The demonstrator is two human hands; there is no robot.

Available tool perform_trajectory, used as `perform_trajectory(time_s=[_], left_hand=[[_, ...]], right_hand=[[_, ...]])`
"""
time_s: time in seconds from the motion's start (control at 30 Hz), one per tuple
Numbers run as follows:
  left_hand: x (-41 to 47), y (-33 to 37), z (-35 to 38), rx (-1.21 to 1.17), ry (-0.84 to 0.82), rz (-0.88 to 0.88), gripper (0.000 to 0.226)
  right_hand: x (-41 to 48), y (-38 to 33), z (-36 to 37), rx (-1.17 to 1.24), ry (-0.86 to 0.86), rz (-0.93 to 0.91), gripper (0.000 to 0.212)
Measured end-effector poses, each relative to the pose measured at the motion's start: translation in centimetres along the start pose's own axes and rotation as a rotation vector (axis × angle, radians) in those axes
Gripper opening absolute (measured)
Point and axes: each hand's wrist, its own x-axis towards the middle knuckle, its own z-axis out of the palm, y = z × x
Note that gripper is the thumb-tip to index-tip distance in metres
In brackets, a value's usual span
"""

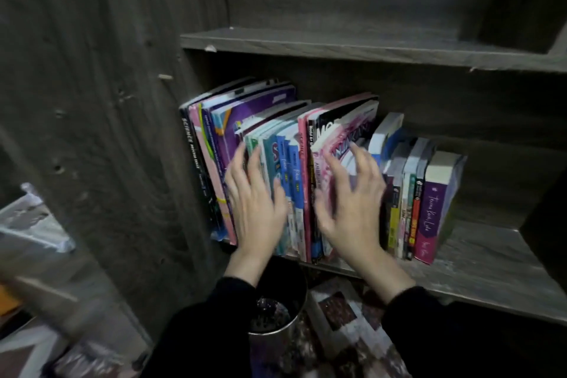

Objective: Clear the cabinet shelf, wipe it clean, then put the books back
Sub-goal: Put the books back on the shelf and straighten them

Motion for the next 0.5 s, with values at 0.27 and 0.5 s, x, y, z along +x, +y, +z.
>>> perform_trajectory(time_s=[0.27, 0.5], left_hand=[[4.4, -4.3, -1.9, 0.302, -0.354, 0.108, 0.074], [4.5, -0.5, -2.6, 0.163, -0.255, 0.085, 0.066]], right_hand=[[7.6, -2.3, 1.6, 0.013, -0.327, -0.035, 0.082], [9.1, -0.8, -2.2, 0.312, -0.48, 0.039, 0.069]])
